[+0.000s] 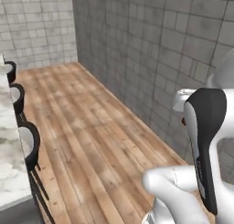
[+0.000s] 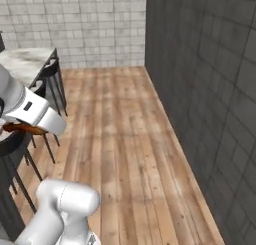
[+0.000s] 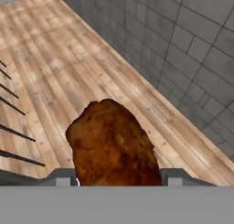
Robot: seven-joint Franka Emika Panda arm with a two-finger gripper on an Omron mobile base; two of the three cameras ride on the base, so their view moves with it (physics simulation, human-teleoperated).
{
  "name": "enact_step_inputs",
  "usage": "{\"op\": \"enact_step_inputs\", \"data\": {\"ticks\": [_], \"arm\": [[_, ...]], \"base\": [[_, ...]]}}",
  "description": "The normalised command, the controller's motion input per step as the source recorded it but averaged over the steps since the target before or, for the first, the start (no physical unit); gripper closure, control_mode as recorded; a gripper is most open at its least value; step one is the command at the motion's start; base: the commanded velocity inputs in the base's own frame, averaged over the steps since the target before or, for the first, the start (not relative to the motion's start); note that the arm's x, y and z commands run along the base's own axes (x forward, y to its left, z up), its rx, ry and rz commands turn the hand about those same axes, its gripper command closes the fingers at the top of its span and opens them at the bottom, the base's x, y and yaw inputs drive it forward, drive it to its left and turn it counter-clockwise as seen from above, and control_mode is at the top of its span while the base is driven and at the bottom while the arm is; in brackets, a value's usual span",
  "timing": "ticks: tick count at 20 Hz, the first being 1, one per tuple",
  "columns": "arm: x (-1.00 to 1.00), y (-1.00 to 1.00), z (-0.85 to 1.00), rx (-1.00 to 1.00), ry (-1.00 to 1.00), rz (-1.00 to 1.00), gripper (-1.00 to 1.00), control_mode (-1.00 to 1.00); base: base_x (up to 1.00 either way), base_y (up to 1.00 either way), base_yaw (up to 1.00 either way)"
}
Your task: Retrieve the chicken drumstick from the fridge and place it on the saucepan with marinade on the stove.
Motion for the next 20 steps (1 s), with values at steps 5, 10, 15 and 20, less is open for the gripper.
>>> {"op": "enact_step_inputs", "data": {"ticks": [5, 10, 15, 20], "arm": [[0.00, 0.00, 0.00, 0.00, 0.00, 0.00, 1.00, 1.00], [0.00, 0.00, 0.00, 0.00, 0.00, 0.00, 1.00, 1.00], [0.00, 0.00, 0.00, 0.00, 0.00, 0.00, 1.00, 1.00], [0.00, 0.00, 0.00, 0.00, 0.00, 0.00, 1.00, 1.00]], "base": [[1.00, -0.62, 0.37], [1.00, -0.74, 0.35], [1.00, -0.45, 0.29], [1.00, -0.35, 0.28]]}}
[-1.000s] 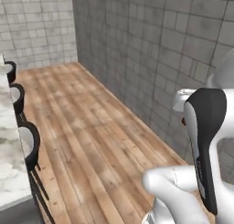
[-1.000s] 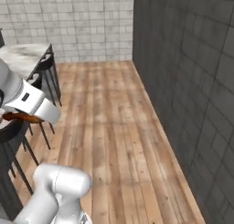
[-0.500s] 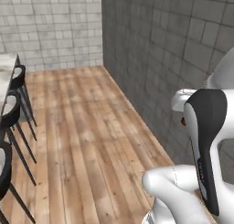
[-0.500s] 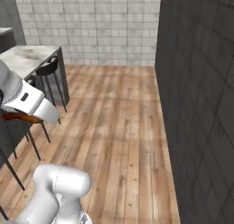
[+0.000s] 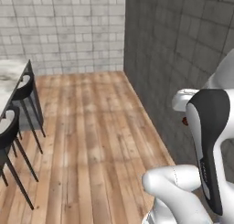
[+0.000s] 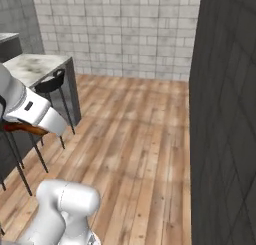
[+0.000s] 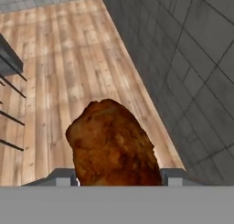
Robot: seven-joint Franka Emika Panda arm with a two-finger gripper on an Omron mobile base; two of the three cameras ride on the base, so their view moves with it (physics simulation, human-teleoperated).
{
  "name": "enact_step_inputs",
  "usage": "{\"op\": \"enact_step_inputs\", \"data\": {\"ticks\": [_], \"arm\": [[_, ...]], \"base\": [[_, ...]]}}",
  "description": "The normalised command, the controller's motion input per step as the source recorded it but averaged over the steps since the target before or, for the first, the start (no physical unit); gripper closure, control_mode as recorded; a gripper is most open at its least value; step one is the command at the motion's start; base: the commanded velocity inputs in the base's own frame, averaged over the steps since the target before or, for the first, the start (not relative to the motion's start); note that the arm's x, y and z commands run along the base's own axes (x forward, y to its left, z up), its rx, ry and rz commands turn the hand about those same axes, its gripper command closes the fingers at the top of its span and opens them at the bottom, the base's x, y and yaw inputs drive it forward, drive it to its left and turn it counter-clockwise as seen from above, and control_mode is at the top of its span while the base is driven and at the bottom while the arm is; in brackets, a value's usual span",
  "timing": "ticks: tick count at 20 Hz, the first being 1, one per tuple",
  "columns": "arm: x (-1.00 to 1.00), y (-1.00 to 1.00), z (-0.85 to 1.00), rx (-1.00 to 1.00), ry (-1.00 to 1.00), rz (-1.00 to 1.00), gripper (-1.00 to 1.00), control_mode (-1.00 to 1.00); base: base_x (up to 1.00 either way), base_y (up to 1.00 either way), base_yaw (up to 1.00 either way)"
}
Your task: Retrieve the chicken drumstick from the fridge and place it on the saucepan with marinade on the stove.
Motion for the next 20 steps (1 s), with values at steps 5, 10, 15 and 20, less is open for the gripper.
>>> {"op": "enact_step_inputs", "data": {"ticks": [5, 10, 15, 20], "arm": [[0.00, 0.00, 0.00, 0.00, 0.00, 0.00, 1.00, 1.00], [0.00, 0.00, 0.00, 0.00, 0.00, 0.00, 1.00, 1.00], [0.00, 0.00, 0.00, 0.00, 0.00, 0.00, 1.00, 1.00], [0.00, 0.00, 0.00, 0.00, 0.00, 0.00, 1.00, 1.00]], "base": [[1.00, -0.21, 0.29], [1.00, -0.39, 0.27], [1.00, -0.52, 0.34], [0.81, -0.29, 0.77]]}}
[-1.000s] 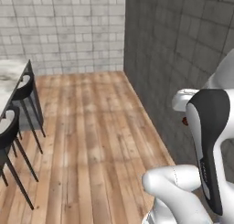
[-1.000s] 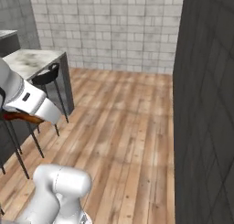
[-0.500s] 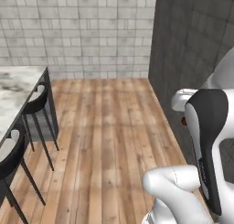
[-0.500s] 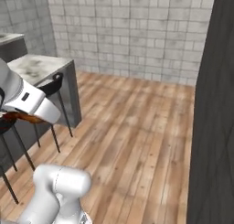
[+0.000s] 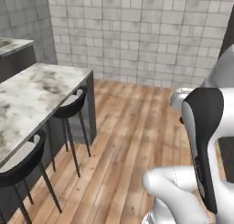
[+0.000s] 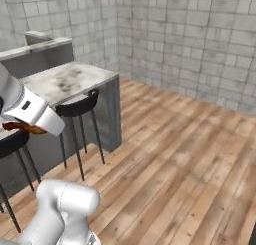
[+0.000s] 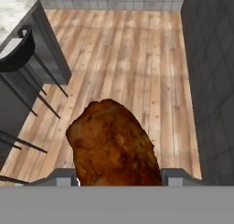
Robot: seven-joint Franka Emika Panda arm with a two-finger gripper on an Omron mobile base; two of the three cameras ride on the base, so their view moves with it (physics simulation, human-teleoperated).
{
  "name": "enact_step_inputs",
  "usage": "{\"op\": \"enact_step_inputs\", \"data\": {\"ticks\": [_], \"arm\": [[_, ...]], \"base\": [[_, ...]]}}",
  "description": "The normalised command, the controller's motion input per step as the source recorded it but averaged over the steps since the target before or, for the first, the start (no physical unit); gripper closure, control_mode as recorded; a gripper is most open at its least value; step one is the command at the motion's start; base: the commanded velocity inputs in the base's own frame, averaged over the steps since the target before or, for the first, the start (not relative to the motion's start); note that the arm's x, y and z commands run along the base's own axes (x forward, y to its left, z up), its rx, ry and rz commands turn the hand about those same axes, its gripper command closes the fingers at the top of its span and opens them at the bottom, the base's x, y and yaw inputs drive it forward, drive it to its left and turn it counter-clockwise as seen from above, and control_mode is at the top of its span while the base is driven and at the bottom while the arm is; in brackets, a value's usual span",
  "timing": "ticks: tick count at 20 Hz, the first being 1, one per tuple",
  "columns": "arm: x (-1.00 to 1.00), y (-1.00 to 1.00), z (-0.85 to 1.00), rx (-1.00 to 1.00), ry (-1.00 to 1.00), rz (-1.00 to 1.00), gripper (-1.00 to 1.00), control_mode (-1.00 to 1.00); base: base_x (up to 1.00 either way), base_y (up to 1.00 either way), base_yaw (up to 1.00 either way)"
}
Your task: Retrieve the chicken drumstick from the fridge and place it on the saucepan with marinade on the stove.
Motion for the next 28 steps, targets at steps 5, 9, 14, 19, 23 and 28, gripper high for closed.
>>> {"op": "enact_step_inputs", "data": {"ticks": [5, 9, 14, 19, 23, 28], "arm": [[0.00, 0.00, 0.00, 0.00, 0.00, 0.00, 1.00, 1.00], [0.00, 0.00, 0.00, 0.00, 0.00, 0.00, 1.00, 1.00], [0.00, 0.00, 0.00, 0.00, 0.00, 0.00, 1.00, 1.00], [0.00, 0.00, 0.00, 0.00, 0.00, 0.00, 1.00, 1.00], [0.00, 0.00, 0.00, 0.00, 0.00, 0.00, 1.00, 1.00], [0.00, 0.00, 0.00, 0.00, 0.00, 0.00, 1.00, 1.00]], "base": [[0.14, -0.09, 0.99], [0.00, -0.04, 1.00], [0.09, -0.21, 0.96], [0.22, -0.33, 0.36], [0.03, -0.04, 0.01], [-0.03, 0.40, 0.07]]}}
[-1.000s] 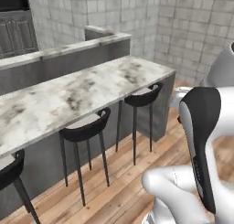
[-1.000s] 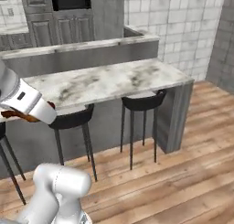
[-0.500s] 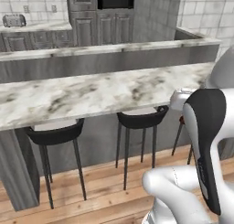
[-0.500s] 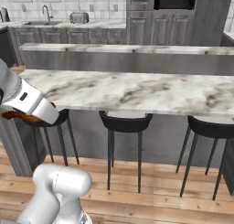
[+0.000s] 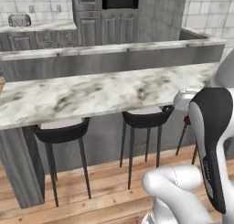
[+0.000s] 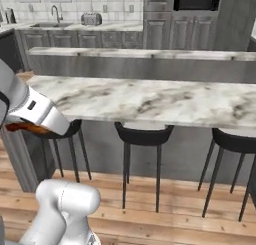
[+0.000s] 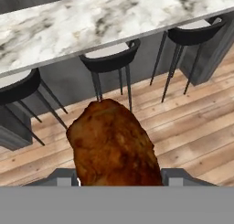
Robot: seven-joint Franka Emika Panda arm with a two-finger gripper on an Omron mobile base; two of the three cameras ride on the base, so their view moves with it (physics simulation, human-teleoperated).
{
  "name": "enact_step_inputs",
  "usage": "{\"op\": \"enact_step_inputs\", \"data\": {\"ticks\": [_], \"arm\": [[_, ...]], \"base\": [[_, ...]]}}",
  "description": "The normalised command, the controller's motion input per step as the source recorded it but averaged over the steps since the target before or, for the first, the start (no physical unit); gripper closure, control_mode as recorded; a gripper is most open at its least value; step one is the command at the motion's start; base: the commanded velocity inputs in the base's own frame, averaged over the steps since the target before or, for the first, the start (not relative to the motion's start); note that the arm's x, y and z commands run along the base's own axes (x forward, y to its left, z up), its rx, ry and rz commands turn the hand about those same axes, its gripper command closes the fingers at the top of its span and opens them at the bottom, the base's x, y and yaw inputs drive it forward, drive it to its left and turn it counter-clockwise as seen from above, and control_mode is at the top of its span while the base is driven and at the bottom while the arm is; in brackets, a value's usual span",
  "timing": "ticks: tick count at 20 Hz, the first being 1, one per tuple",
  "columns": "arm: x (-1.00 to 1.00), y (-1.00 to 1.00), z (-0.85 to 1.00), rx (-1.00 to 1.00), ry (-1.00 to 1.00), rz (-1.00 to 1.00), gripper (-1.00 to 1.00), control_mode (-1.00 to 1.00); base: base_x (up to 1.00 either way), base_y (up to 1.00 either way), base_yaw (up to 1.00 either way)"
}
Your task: Retrieve the chicken drumstick from the fridge and place it on the saucepan with marinade on the stove.
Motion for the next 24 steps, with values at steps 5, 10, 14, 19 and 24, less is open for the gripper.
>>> {"op": "enact_step_inputs", "data": {"ticks": [5, 10, 14, 19, 24], "arm": [[0.00, 0.00, 0.00, 0.00, 0.00, 0.00, 1.00, 1.00], [0.00, 0.00, 0.00, 0.00, 0.00, 0.00, 1.00, 1.00], [0.00, 0.00, 0.00, 0.00, 0.00, 0.00, 1.00, 1.00], [0.00, 0.00, 0.00, 0.00, 0.00, 0.00, 1.00, 1.00], [0.00, 0.00, 0.00, 0.00, 0.00, 0.00, 1.00, 1.00]], "base": [[-0.07, 1.00, 0.31], [0.61, 1.00, 0.17], [1.00, 1.00, 0.11], [0.66, 1.00, 0.10], [0.55, 1.00, 0.01]]}}
